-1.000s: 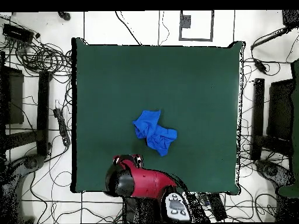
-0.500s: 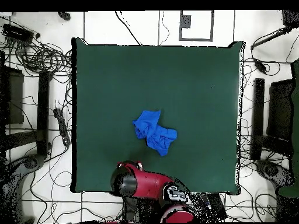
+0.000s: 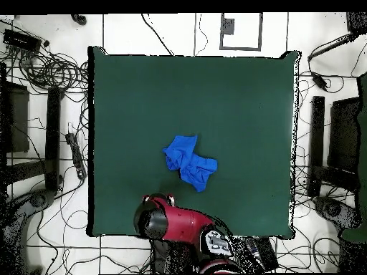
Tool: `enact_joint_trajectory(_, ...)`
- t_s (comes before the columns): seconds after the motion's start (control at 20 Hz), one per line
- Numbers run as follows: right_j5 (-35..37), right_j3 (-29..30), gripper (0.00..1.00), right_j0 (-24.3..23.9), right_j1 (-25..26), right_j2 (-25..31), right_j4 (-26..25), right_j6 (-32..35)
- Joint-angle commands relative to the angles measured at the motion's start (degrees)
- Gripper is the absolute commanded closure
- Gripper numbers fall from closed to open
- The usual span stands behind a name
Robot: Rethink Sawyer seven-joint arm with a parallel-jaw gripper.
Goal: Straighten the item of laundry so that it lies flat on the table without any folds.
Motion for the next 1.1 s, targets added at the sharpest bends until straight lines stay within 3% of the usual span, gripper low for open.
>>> enact_joint_trajectory(0.05, 9.41, -6.36, 0.00, 1.39, -2.63, 2.98, 5.88, 12.01)
enact_joint_trajectory(0.35, 11.02, -10.24, 0.00, 0.56, -1.04, 1.91, 4.99, 9.72)
enact_joint_trajectory(0.8, 7.53, -14.47, 0.00, -5.95, 5.95, 5.22, 0.59, 5.43)
enact_joint_trajectory(1.1, 7.43, -15.83, 0.00, -8.54, 7.93, 5.99, -1.53, 4.43)
